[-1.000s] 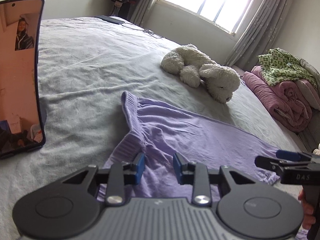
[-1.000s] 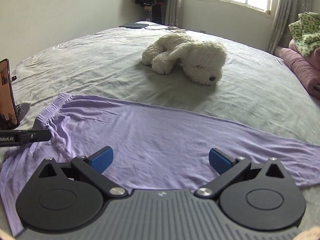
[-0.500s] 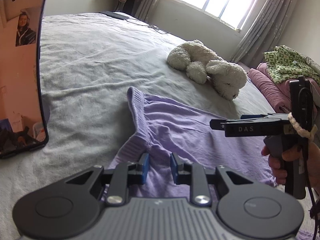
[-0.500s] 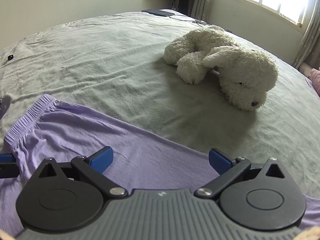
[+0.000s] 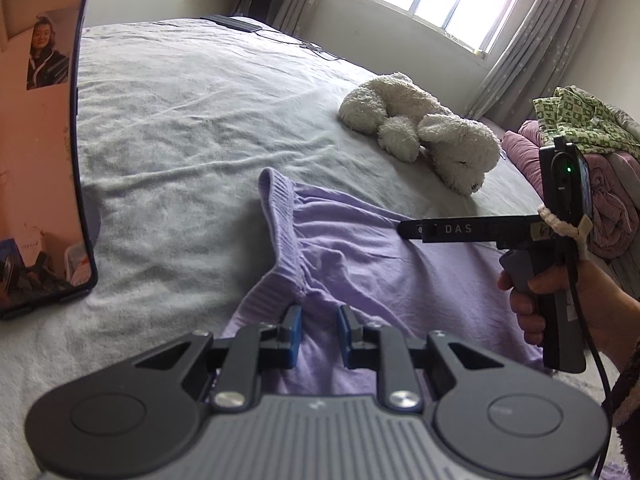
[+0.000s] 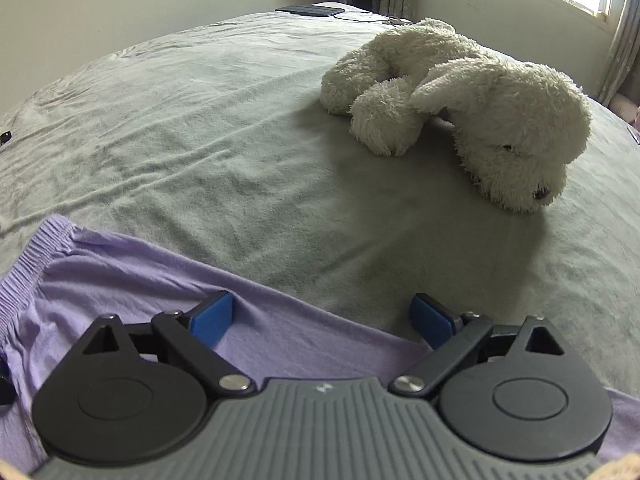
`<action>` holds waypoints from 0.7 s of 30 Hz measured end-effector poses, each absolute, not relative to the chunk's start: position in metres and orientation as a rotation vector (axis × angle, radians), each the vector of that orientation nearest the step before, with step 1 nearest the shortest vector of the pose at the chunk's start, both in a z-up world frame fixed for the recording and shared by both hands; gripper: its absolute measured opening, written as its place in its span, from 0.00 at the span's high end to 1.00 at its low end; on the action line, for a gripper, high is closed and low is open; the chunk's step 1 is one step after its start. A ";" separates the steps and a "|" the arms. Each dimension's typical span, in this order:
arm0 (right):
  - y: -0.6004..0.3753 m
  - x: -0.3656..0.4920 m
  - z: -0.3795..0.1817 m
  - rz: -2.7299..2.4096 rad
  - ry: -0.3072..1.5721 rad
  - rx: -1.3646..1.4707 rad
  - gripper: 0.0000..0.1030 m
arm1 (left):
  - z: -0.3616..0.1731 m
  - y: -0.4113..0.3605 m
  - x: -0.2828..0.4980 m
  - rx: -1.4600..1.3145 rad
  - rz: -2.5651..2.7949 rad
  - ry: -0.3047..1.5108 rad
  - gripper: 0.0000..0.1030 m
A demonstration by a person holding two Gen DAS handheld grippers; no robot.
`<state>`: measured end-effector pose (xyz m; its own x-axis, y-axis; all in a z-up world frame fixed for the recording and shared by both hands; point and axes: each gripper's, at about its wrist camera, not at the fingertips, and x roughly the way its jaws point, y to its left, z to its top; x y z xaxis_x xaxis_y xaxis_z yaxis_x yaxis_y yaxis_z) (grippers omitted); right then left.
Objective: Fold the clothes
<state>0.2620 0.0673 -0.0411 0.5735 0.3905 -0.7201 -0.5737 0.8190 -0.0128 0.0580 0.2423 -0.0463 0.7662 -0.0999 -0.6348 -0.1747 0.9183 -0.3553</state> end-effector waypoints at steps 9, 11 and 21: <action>0.071 0.244 -0.026 0.595 0.800 -0.271 0.95 | -0.048 0.247 0.061 -0.419 0.036 0.721 0.86; 0.071 0.235 -0.020 0.581 0.790 -0.290 0.97 | -0.049 0.248 0.061 -0.411 0.036 0.723 0.89; 0.057 0.184 0.028 0.543 0.727 -0.302 0.97 | -0.054 0.260 0.064 -0.479 0.032 0.734 0.97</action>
<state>0.1841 0.0572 0.0276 0.6190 0.3625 -0.6968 -0.5655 0.8213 -0.0752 0.0637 0.2596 -0.0538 0.7470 -0.1370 -0.6506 -0.1928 0.8919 -0.4091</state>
